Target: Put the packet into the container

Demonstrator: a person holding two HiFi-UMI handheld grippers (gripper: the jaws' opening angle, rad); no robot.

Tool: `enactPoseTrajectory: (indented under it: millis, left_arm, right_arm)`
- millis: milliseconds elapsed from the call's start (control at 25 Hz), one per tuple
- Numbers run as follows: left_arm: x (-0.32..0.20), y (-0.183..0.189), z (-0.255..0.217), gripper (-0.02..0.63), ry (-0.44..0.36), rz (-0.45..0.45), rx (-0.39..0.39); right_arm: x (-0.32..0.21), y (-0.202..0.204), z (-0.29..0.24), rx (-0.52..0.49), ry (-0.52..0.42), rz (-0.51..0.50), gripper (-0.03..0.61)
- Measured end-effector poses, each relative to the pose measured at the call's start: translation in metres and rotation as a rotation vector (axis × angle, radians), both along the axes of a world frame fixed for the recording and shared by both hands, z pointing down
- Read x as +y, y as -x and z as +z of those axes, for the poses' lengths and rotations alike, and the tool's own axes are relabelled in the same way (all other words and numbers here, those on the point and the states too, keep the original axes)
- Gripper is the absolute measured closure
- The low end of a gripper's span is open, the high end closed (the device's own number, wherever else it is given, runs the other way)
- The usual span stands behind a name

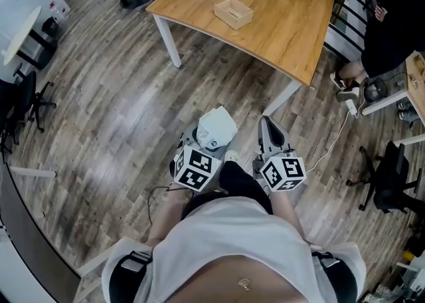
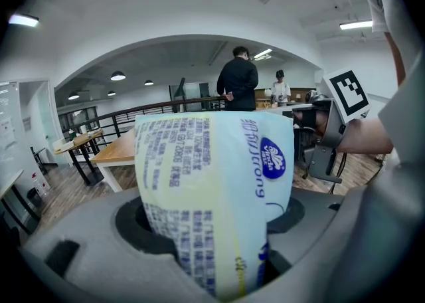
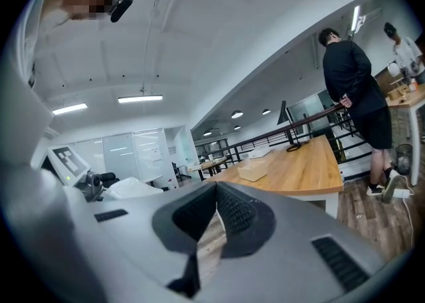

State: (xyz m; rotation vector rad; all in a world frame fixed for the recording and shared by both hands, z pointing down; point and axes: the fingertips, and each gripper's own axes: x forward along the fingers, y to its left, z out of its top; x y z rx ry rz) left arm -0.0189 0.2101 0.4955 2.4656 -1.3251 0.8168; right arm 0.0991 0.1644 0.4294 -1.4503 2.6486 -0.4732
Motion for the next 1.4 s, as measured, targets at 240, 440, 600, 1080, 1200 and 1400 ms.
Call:
enactPoseTrajectory:
  millis: [240,440,600,1080,1200,1400]
  left_arm:
    - [-0.032,-0.004,0.000,0.253,0.011,-0.013,0.017]
    - [-0.057,-0.006,0.003,0.253,0.026,-0.015,0.010]
    - [-0.078,-0.009,0.005,0.253,0.027,-0.015,0.010]
    - [-0.139,-0.016,0.012,0.253,0.020,-0.049,0.009]
    - [-0.150,-0.020,0.016,0.253,0.020,-0.057,0.013]
    - [-0.162,-0.028,0.017,0.253,0.018,-0.056,0.015]
  right_arm:
    - [-0.035,0.003,0.002,-0.002,0.013,-0.022,0.566]
    - [-0.061,0.004,0.003,-0.004,0.024,-0.031,0.566]
    - [-0.082,0.000,0.009,-0.005,0.040,-0.033,0.566]
    - [-0.147,0.001,0.017,-0.015,0.049,-0.100,0.566]
    - [-0.157,0.000,0.021,-0.018,0.055,-0.114,0.566]
    - [-0.169,-0.005,0.022,-0.017,0.054,-0.119,0.566]
